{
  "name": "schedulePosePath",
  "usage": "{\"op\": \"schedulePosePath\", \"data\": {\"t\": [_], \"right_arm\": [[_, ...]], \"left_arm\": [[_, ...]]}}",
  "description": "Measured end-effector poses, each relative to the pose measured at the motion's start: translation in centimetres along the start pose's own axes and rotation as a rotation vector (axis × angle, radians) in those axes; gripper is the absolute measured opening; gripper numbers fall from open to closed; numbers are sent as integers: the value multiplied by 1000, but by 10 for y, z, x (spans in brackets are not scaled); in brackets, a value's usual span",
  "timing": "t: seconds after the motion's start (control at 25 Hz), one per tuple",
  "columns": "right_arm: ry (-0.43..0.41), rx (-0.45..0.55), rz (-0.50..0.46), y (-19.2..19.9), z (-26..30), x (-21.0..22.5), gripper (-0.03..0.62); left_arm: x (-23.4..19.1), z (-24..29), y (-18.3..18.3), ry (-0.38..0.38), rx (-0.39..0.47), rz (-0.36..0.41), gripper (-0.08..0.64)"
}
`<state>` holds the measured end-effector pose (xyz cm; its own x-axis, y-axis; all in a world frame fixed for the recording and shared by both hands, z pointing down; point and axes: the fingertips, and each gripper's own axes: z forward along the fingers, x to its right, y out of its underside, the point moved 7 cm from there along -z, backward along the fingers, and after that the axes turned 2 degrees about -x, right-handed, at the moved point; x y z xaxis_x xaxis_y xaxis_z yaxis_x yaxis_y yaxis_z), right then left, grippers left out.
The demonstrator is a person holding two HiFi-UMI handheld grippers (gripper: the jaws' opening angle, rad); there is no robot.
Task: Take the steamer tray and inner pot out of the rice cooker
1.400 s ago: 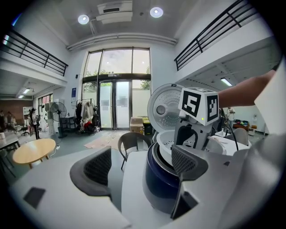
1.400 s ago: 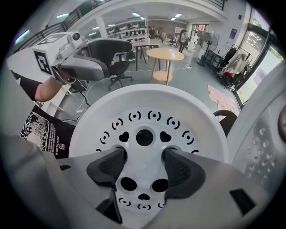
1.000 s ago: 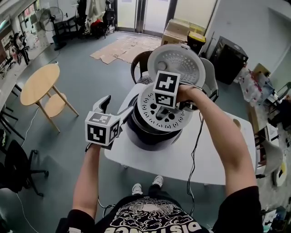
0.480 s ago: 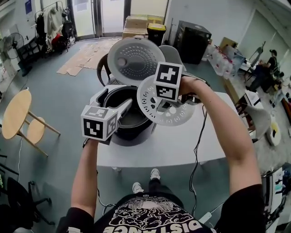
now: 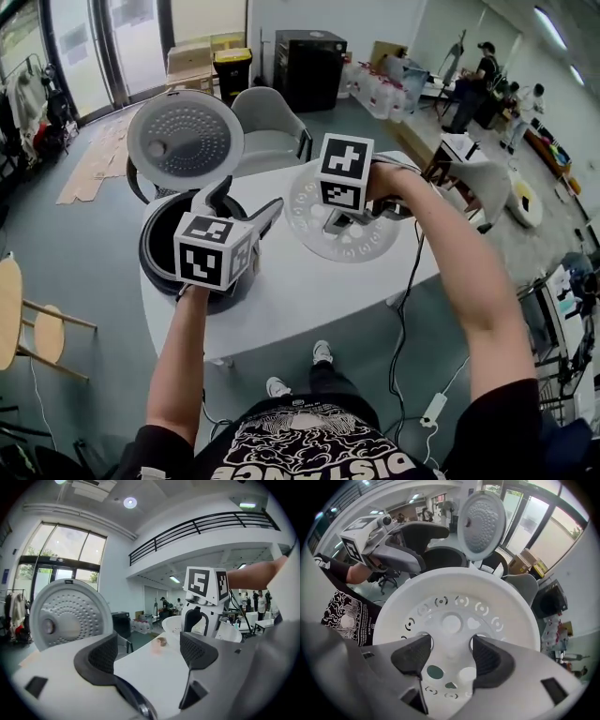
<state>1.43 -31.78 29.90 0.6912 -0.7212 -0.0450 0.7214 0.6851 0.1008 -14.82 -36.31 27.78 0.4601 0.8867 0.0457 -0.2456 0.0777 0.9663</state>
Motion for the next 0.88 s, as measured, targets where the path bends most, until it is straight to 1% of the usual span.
{"op": "schedulePosePath", "data": {"t": [0.12, 0.2, 0.28, 0.36, 0.44, 0.52, 0.6, 0.76, 0.88], "right_arm": [[-10, -5, 63, 53, -11, 5, 295], [-16, -10, 106, 86, -11, 17, 295], [-23, -11, 151, 123, -8, 34, 295], [-31, -15, 191, 171, -7, 43, 295], [-34, -24, 224, 213, -5, 49, 295], [-38, -28, 251, 248, 1, 62, 295], [-44, -28, 272, 284, 11, 84, 295], [-51, -36, 295, 369, 31, 139, 295], [-49, -49, 297, 417, 53, 181, 295]], "left_arm": [[43, 22, -19, 55, -6, 20, 419], [65, 46, -27, 91, -8, 37, 419], [89, 77, -32, 126, -12, 45, 419], [125, 104, -36, 155, -25, 47, 419], [156, 126, -38, 179, -33, 49, 419], [178, 152, -37, 193, -40, 48, 419], [200, 187, -35, 206, -57, 43, 419], [256, 268, -36, 219, -89, 39, 419], [282, 324, -31, 222, -106, 31, 419]]}}
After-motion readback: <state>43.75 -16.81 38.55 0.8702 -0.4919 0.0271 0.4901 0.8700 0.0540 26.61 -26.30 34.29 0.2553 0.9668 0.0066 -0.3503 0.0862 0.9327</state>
